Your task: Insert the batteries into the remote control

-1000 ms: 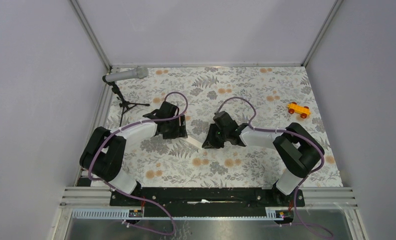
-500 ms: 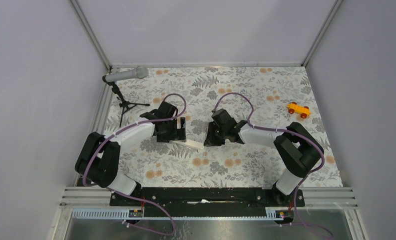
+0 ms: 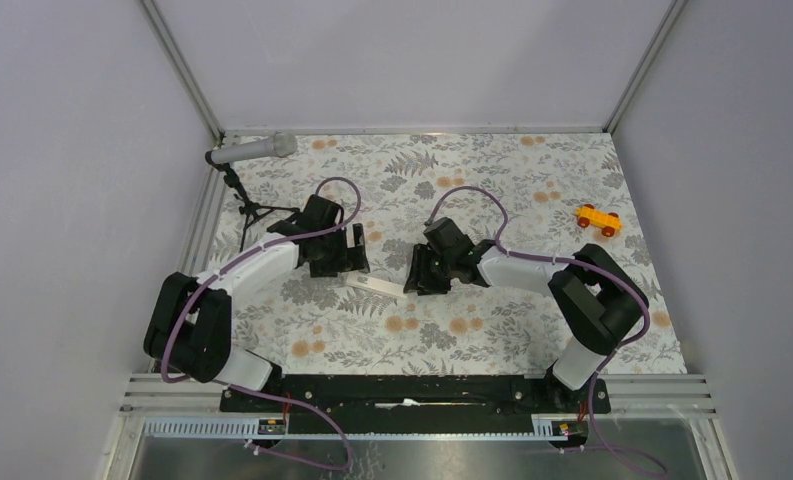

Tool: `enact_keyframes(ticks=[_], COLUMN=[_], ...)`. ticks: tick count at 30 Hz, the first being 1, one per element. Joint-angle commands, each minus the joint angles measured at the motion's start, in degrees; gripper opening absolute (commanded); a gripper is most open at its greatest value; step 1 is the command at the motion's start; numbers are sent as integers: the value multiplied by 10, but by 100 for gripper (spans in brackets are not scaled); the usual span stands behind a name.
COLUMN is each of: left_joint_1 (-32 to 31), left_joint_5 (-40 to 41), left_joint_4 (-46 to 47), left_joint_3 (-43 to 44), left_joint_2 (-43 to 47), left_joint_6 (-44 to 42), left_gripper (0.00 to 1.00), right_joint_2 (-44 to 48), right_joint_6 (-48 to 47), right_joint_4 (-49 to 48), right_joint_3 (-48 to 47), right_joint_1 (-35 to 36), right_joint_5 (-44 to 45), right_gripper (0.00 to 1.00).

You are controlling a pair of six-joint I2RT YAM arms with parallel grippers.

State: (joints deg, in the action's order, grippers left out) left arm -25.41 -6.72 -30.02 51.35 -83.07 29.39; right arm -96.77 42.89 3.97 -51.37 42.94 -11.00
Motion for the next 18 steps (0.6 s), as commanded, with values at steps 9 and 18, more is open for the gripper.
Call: enact_keyframes(ticks=[9, 18], left_joint_1=[48, 49], left_joint_5=[-122, -98], left_joint_4=[63, 65], left_joint_3=[-21, -30], left_joint_2=[-23, -49], left_joint_6=[-2, -5], left_gripper=[69, 66], right_joint_2=[14, -18], right_joint_6=[70, 76], right_joint_4=[-60, -44], right_joint_3=[12, 3], right_joint_1=[-8, -8], right_joint_5=[-43, -45], right_gripper=[52, 47])
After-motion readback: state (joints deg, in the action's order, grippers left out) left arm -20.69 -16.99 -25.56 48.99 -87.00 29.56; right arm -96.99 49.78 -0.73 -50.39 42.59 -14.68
